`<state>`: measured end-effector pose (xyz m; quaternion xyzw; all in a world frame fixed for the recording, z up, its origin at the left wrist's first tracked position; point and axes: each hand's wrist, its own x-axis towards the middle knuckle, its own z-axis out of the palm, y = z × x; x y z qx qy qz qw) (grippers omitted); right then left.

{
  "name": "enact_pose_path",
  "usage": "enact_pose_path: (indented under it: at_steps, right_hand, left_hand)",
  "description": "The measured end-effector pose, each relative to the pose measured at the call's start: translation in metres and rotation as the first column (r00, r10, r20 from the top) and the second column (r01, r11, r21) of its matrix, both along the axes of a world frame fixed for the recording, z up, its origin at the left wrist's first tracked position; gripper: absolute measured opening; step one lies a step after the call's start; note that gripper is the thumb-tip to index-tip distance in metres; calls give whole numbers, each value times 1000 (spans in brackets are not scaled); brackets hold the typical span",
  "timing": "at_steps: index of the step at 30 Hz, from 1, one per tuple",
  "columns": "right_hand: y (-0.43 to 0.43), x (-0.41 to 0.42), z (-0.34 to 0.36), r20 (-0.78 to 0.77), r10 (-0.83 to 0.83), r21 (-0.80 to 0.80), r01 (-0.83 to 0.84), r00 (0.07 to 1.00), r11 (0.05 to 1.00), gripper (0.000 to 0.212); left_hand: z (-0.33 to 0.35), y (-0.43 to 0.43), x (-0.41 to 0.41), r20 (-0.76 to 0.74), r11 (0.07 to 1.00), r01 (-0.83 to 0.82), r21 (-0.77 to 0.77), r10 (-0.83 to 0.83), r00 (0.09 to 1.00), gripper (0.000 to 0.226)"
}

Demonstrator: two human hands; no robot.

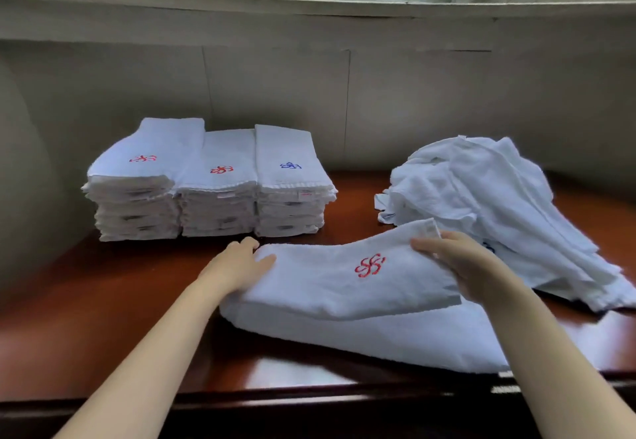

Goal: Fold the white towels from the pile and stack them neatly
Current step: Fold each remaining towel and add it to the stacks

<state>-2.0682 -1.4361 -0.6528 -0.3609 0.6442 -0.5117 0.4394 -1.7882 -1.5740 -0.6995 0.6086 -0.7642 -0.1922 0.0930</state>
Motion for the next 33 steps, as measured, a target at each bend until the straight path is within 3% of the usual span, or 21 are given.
enact_pose_path:
  at_steps: [3,6,11,15,18,20,22,25,27,28,29,31,33]
  right_hand:
    - [15,-21,3,38,-90,2,90,995,996,12]
    - [25,-37,-5,7,-172,46,171,985,984,15]
    - [29,-46,-42,-338,-84,263,179,938,948,20]
    - [29,-57,-37,-225,-121,277,183,967,943,17]
    - [31,-62,-30,-97,-133,225,152,986,962,17]
    - [31,-62,-33,-207,-46,290,106,977,951,17]
    - [31,-61,-38,-410,97,427,97,907,899,14]
    - [31,-63,-38,-559,253,551,125,789,825,35]
    - [29,-62,-34,-760,282,467,191,585,863,55]
    - [25,-59,-36,-845,253,369,171,471,914,61]
    - [21,-51,-38,-882,208,272,97,423,957,63]
    - [12,-27,-46,-866,226,192,-120,446,974,55]
    - [2,-2,-55,-835,363,278,-252,413,927,49]
  left_hand:
    - [-5,-4,-9,-91,982,-20,186,37,995,60]
    - [-8,-4,-15,-126,976,-22,215,50,991,67]
    - [-19,-1,-26,-50,984,-37,175,46,998,73]
    - [-18,-1,-24,-38,984,-28,179,35,999,80]
    - [-16,-3,-18,-24,959,1,283,6,1000,96]
    - [-14,-3,-13,-45,924,21,381,-4,999,106]
    - [-14,-1,-9,-7,921,56,385,-58,998,113]
    - [-22,2,-5,44,952,175,253,-192,980,115]
    - [-26,6,-4,-5,963,187,196,-189,982,110]
    - [-26,5,-4,-24,973,176,148,-175,984,108]
    - [-27,3,-2,-34,986,149,77,-147,989,106]
    - [-26,-4,3,-78,996,34,-82,-40,996,97]
    - [-24,-9,10,-156,981,-141,-135,120,980,83]
